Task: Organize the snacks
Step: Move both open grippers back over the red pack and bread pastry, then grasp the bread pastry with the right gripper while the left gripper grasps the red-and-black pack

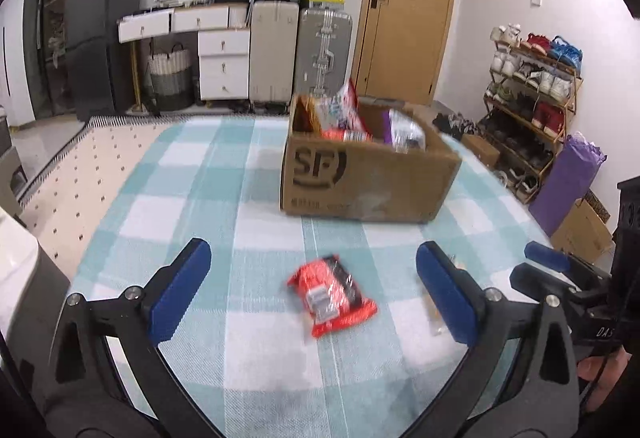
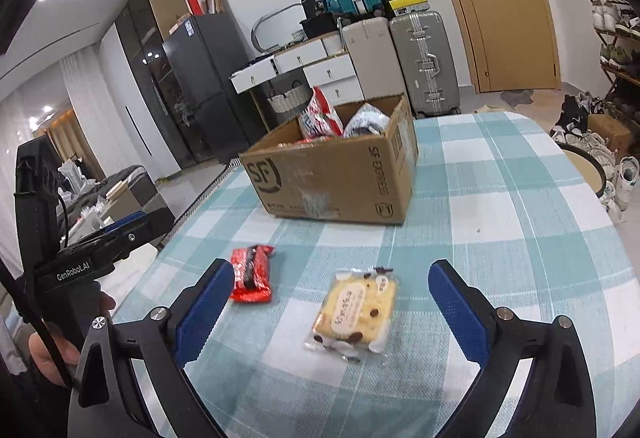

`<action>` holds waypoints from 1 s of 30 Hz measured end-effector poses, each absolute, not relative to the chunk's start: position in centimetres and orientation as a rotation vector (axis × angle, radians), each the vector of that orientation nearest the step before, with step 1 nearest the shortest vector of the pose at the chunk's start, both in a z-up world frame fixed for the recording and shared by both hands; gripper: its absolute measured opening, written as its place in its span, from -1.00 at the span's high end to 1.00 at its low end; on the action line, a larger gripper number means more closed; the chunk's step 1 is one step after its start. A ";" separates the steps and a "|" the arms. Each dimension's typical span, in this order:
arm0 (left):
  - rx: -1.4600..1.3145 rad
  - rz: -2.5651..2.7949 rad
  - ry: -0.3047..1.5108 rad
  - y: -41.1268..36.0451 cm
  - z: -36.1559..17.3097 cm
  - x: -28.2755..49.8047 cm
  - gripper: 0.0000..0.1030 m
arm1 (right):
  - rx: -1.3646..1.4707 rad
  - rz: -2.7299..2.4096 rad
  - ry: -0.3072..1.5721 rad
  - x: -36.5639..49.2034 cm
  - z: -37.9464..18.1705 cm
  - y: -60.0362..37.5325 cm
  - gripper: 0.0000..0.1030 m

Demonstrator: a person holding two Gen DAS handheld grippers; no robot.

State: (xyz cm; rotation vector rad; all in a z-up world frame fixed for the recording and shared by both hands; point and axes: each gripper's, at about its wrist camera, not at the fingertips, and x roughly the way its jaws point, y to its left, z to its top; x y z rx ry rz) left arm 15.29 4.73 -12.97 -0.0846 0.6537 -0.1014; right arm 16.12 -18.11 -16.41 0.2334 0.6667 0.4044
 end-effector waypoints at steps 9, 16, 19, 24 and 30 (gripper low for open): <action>-0.129 -0.083 0.734 5.2 -17.4 18.0 -0.99 | 0.200 0.393 0.804 18.5 -20.2 -16.7 -0.93; -0.149 -0.076 0.749 5.9 -18.9 19.2 -0.99 | 0.183 0.363 0.876 20.2 -21.6 -16.0 -0.93; -0.160 -0.077 0.761 6.1 -19.1 19.3 -0.99 | 0.155 0.365 0.911 21.0 -22.0 -15.2 -0.93; -0.169 -0.086 0.758 6.2 -19.6 19.4 -0.99 | 0.077 0.364 0.923 21.8 -22.2 -13.4 -0.71; -0.194 -0.108 0.777 6.4 -20.1 19.7 -0.99 | 0.000 0.384 0.919 21.8 -22.2 -11.8 -0.13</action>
